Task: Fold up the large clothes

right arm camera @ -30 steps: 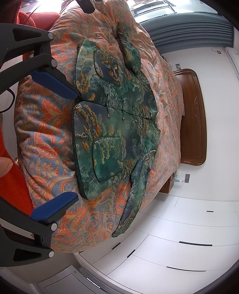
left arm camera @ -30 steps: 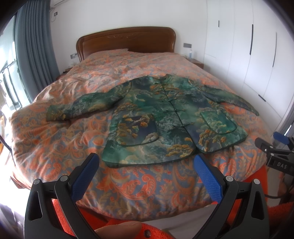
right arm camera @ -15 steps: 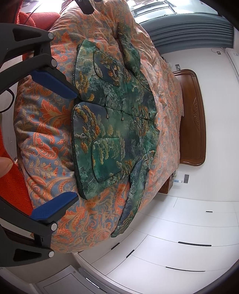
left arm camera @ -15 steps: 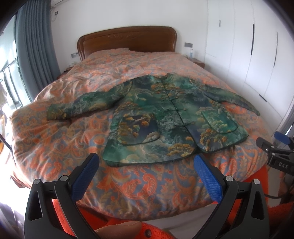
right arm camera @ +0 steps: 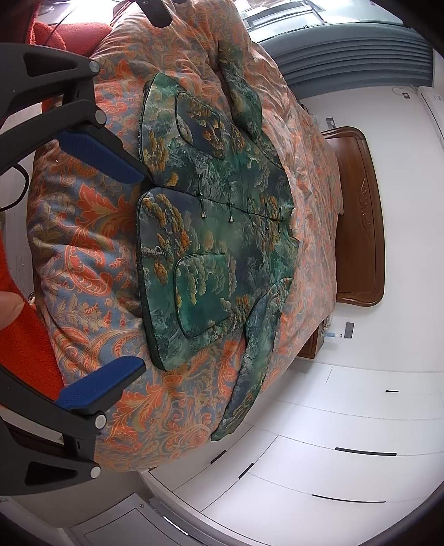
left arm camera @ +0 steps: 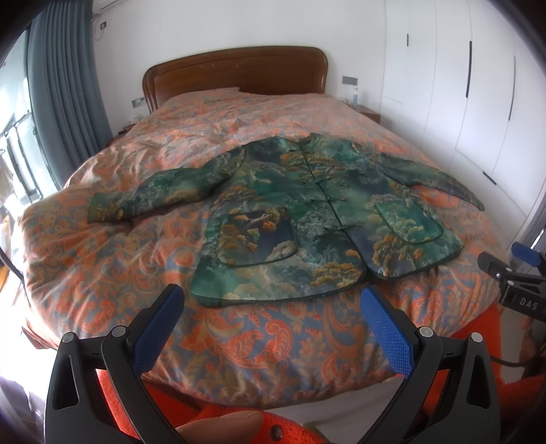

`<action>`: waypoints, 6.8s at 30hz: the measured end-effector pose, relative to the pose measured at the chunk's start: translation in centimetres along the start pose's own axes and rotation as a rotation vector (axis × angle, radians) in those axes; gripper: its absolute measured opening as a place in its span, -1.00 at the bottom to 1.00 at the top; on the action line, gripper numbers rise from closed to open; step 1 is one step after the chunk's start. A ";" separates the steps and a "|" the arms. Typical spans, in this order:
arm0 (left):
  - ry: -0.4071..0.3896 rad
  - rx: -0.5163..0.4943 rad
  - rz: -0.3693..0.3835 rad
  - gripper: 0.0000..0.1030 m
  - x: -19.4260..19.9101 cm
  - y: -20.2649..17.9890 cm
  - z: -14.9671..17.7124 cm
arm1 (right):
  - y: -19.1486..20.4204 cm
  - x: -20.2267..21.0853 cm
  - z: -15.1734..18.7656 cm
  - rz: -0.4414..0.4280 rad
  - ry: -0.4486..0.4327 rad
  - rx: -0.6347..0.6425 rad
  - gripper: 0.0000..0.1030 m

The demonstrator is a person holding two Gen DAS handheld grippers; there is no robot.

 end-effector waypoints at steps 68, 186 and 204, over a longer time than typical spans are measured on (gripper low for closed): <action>-0.034 -0.053 -0.063 1.00 -1.2 -0.8 1.5 | -1.1 0.5 -2.1 -0.056 -0.161 -0.017 1.00; 0.154 0.000 -0.124 0.99 -7.6 0.3 2.6 | 7.3 -33.1 -4.8 -0.383 0.047 0.024 0.31; 0.399 0.128 0.280 0.52 -39.8 -9.0 -6.1 | -4.8 -15.4 5.9 -0.257 -0.135 -0.141 0.45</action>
Point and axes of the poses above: each gripper's, at about its wrist camera, not at the fingertips, and x roughly against the way its jaws point, y to its left, z to its underside, the point moved 1 cm from there along -x, roughly the way its jaws point, and after that the axes turned 15 degrees about -y, right-handed, at the moved point
